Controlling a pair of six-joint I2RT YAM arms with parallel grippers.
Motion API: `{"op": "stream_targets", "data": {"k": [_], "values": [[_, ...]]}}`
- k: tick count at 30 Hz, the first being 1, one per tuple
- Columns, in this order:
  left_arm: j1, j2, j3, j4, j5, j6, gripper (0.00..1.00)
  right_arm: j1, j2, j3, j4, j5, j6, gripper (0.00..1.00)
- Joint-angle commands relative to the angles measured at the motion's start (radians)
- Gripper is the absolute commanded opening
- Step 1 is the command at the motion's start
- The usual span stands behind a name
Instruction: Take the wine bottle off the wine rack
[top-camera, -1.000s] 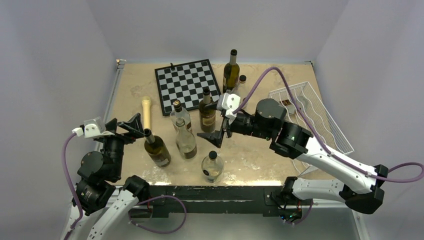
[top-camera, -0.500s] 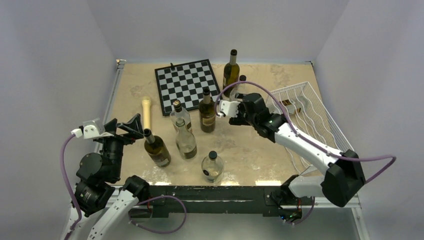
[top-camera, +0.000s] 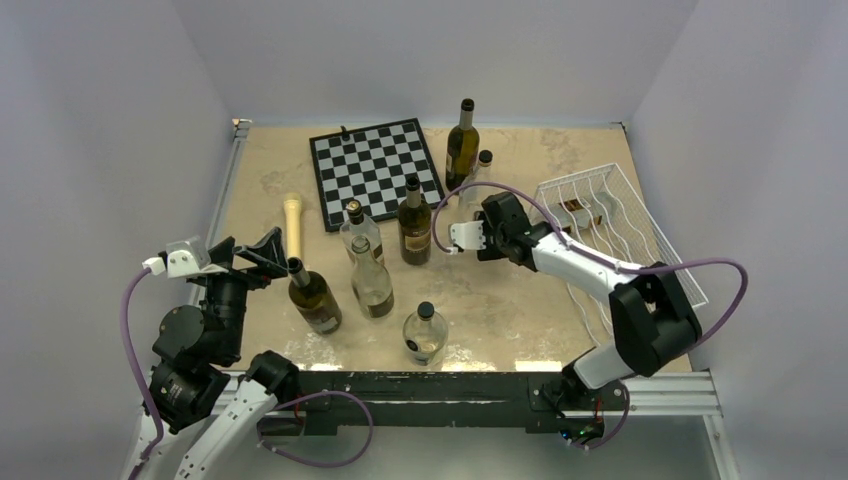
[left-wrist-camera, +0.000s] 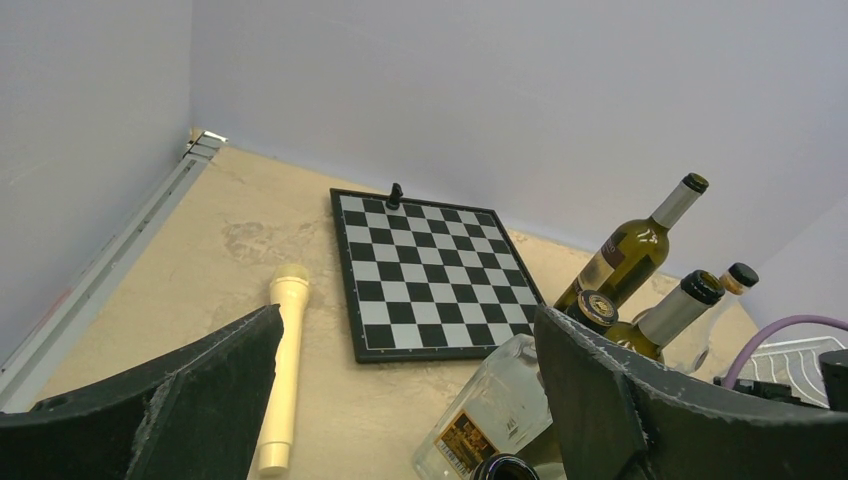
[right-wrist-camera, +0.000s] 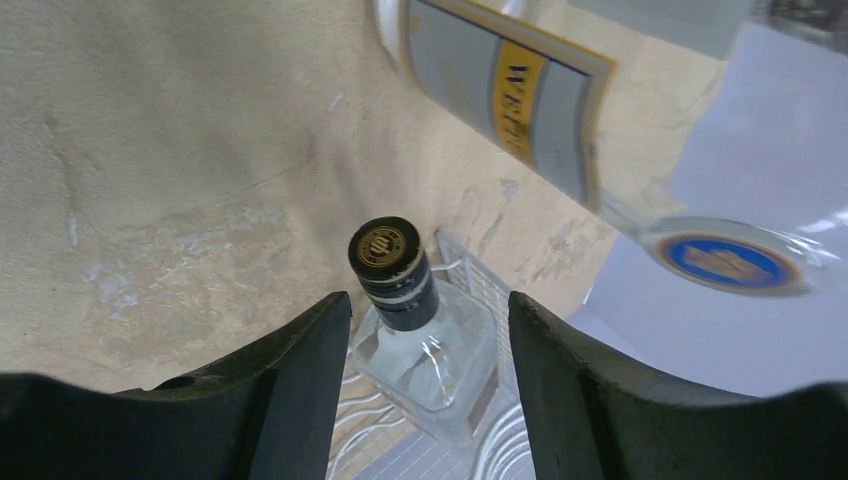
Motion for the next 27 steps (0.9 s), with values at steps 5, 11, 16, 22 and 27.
{"op": "stream_targets", "data": {"k": [5, 11, 16, 22, 27], "values": [[-0.005, -0.007, 0.002, 0.029, 0.000, -0.008, 1.00, -0.043, 0.066, 0.008, 0.015, 0.023, -0.031, 0.62], [-0.005, -0.005, 0.002, 0.029, -0.003, -0.007, 1.00, -0.078, 0.093, 0.001, -0.009, 0.027, -0.041, 0.63], [-0.005, -0.004, 0.001, 0.029, -0.006, -0.007, 1.00, -0.101, 0.131, 0.001, 0.040, 0.037, -0.074, 0.64], [-0.005, 0.001, 0.002, 0.029, -0.007, -0.005, 1.00, -0.125, 0.191, 0.001, 0.113, 0.039, -0.103, 0.63], [-0.005, -0.002, 0.000, 0.031, -0.015, -0.003, 1.00, -0.135, 0.220, -0.025, 0.196, 0.062, -0.146, 0.61]]}}
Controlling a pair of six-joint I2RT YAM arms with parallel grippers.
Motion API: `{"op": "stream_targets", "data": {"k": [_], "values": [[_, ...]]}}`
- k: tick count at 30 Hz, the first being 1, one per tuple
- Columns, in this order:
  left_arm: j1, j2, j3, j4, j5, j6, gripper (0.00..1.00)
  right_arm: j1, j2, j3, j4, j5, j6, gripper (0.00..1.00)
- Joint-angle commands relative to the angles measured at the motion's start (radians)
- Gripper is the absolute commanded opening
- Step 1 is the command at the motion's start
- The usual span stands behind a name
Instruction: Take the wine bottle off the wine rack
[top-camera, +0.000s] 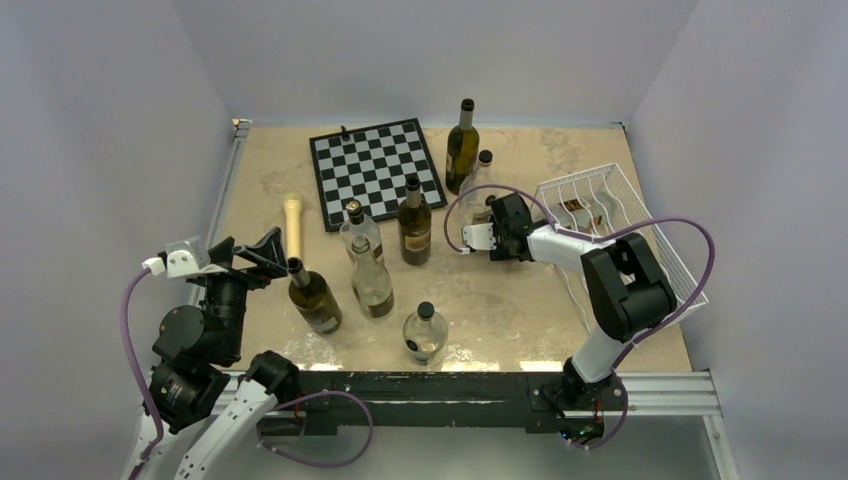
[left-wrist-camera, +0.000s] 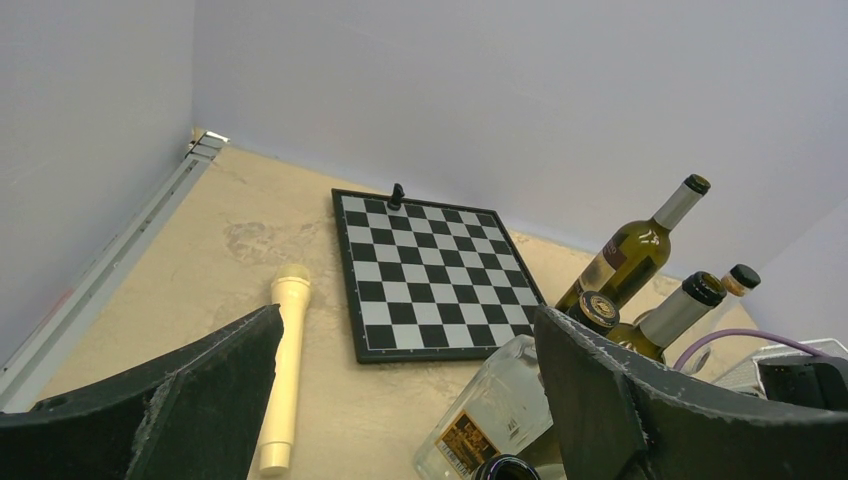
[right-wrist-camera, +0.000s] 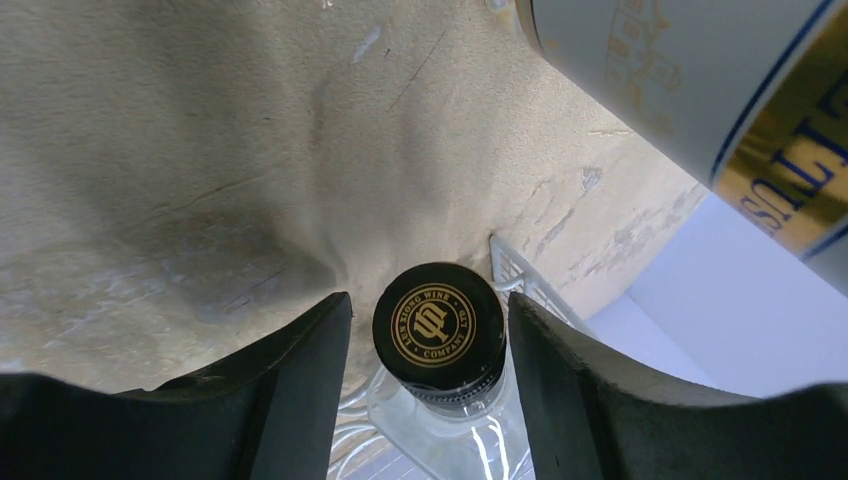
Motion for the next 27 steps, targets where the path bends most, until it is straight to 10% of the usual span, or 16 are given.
{"op": "stream_targets", "data": {"k": [1, 27], "values": [[-0.004, -0.001, 0.000, 0.031, -0.012, -0.004, 1.00, -0.011, 0.008, -0.016, 0.105, 0.034, -0.056, 0.60], [-0.005, -0.002, 0.002, 0.034, -0.005, -0.004, 1.00, 0.065, -0.103, -0.065, 0.074, 0.117, -0.051, 0.30]]}}
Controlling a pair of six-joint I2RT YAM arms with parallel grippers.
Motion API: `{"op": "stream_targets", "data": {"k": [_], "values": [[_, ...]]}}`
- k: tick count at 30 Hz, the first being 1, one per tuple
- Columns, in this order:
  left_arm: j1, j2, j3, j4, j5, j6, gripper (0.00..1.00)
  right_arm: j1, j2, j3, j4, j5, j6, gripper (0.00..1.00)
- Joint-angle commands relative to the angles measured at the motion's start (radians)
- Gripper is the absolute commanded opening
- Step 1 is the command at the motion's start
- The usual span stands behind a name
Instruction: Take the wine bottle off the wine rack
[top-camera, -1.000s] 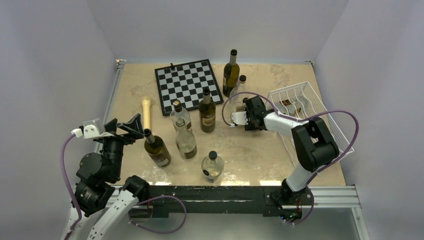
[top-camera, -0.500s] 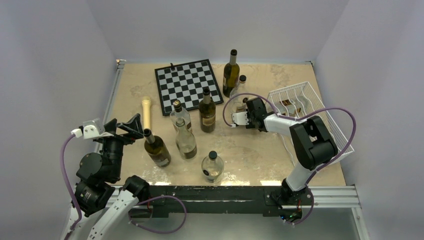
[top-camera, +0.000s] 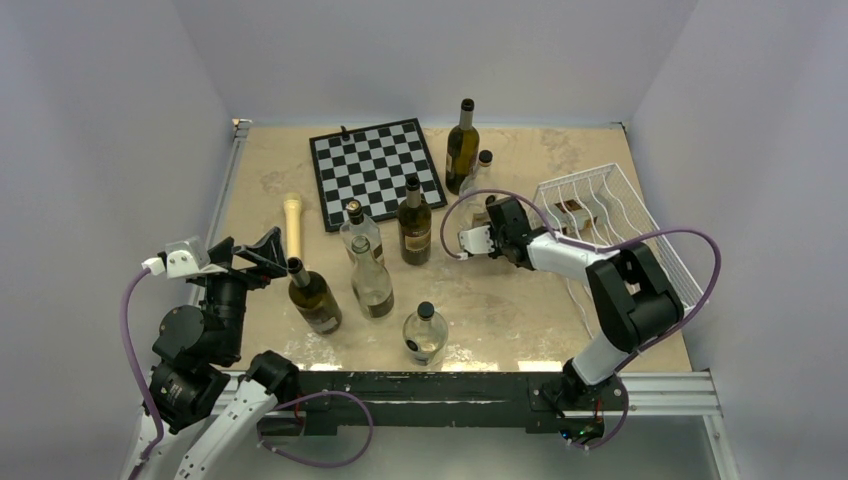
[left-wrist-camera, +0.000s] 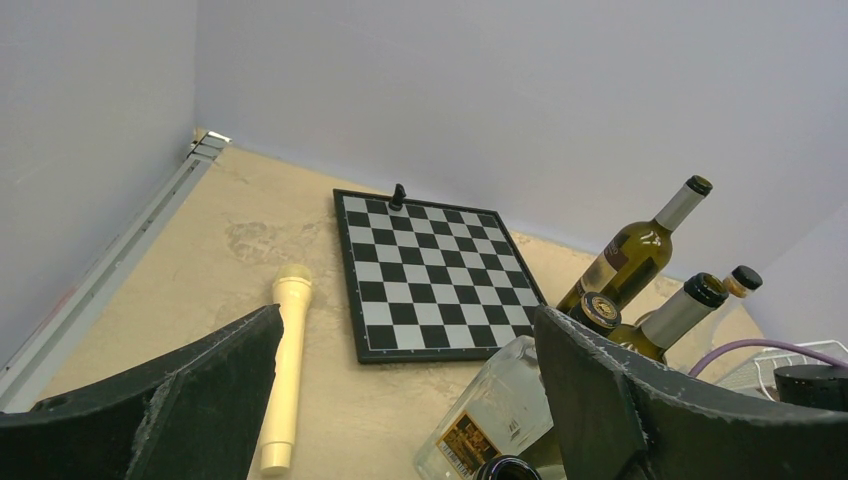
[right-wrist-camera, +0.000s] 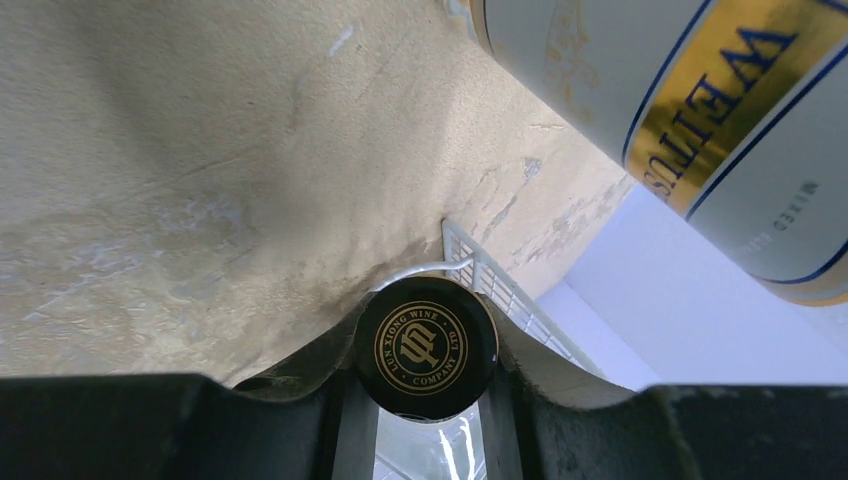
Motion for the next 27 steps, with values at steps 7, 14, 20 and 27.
{"op": "stream_targets", "data": {"k": [7, 14, 20, 27], "values": [[-0.005, -0.002, 0.002, 0.034, 0.003, -0.004, 1.00, 0.093, -0.075, -0.025, -0.059, 0.086, 0.047, 0.30], [-0.005, -0.006, 0.002, 0.034, 0.003, -0.004, 1.00, 0.158, -0.099, -0.042, -0.076, 0.106, 0.075, 0.29], [-0.005, -0.008, 0.002, 0.033, 0.003, -0.004, 1.00, 0.189, -0.152, -0.055, -0.077, 0.112, 0.073, 0.28], [-0.004, -0.009, 0.002, 0.033, 0.000, -0.003, 1.00, 0.210, -0.222, -0.068, -0.122, 0.100, 0.109, 0.27]]}}
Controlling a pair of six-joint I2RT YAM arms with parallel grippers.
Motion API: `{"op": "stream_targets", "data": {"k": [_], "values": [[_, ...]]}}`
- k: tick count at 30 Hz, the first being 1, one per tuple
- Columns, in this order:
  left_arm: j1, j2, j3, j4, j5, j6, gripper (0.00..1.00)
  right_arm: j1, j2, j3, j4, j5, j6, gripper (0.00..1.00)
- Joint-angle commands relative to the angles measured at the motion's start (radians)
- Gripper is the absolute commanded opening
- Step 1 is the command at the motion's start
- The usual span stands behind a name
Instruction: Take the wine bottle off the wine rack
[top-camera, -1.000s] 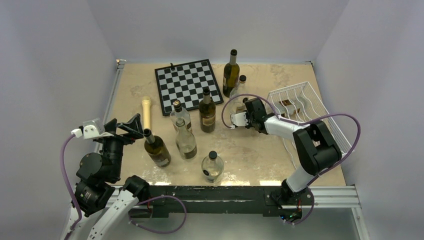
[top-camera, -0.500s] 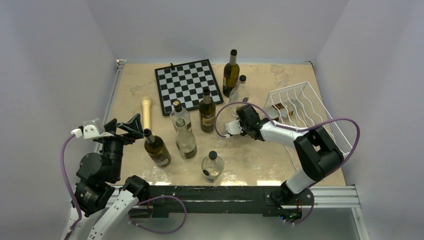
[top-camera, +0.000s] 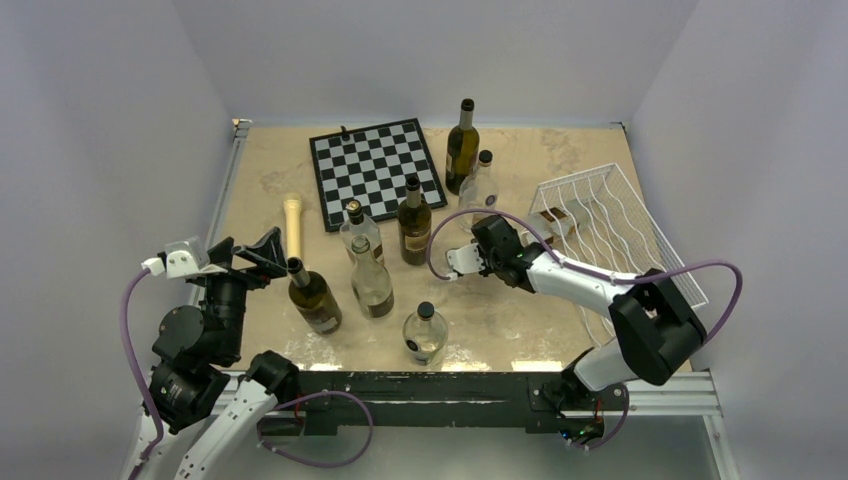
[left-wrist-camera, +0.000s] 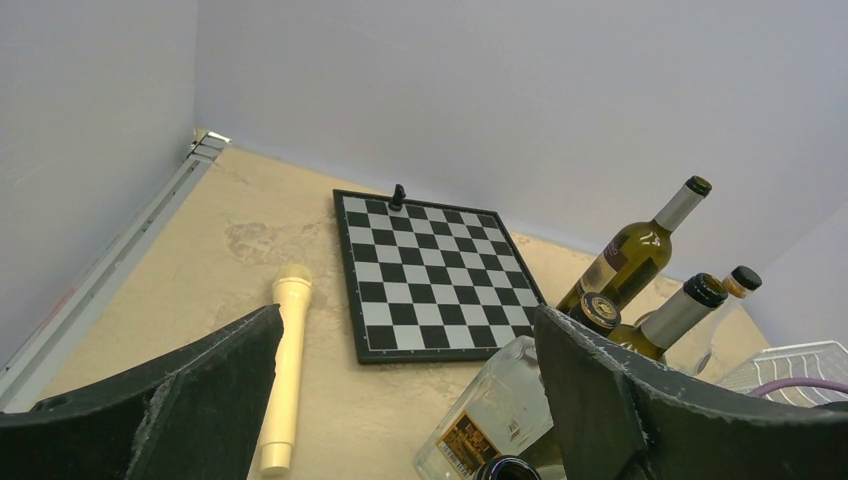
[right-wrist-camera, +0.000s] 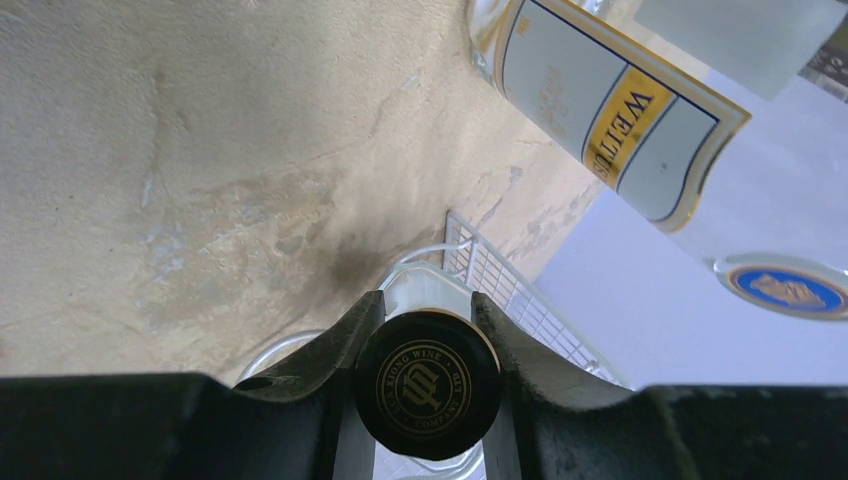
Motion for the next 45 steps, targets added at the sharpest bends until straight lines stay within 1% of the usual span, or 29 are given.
{"op": "stream_targets", "data": {"k": [1, 10, 20, 30, 40, 43, 45], "values": [[-0.005, -0.008, 0.002, 0.033, 0.000, -0.003, 1.00, 0.021, -0.071, -0.008, -0.011, 0.029, 0.040, 0.27], [-0.005, -0.004, 0.002, 0.033, 0.005, -0.004, 1.00, 0.068, -0.147, -0.002, -0.082, 0.018, 0.083, 0.25], [-0.005, -0.001, 0.002, 0.033, 0.006, -0.006, 1.00, 0.119, -0.191, 0.034, -0.160, -0.012, 0.153, 0.22], [-0.005, -0.005, 0.002, 0.033, 0.002, -0.004, 1.00, 0.154, -0.271, 0.126, -0.235, -0.122, 0.244, 0.18], [-0.005, -0.008, 0.002, 0.033, 0.003, -0.004, 1.00, 0.177, -0.309, 0.178, -0.280, -0.169, 0.311, 0.18], [-0.005, -0.008, 0.002, 0.033, 0.003, -0.004, 1.00, 0.177, -0.320, 0.200, -0.298, -0.186, 0.345, 0.13], [-0.005, -0.008, 0.002, 0.033, 0.003, -0.004, 1.00, 0.177, -0.331, 0.212, -0.303, -0.198, 0.366, 0.06]]}}
